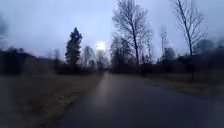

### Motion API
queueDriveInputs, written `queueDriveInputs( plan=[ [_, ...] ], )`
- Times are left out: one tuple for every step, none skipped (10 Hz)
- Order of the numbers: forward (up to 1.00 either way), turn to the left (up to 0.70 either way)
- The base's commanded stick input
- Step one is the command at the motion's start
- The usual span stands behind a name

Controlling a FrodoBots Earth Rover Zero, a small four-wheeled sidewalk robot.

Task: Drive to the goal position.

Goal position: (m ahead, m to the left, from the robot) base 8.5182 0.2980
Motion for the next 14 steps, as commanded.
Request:
queueDriveInputs(
  plan=[
    [0.45,0.00],
    [0.45,0.00],
    [0.45,0.00],
    [0.56,0.00],
    [0.70,0.00],
    [0.70,0.00],
    [0.70,0.00],
    [0.70,0.00],
    [0.70,0.00],
    [0.70,0.00],
    [0.70,0.00],
    [0.70,0.00],
    [0.70,0.00],
    [0.70,0.00]
  ],
)
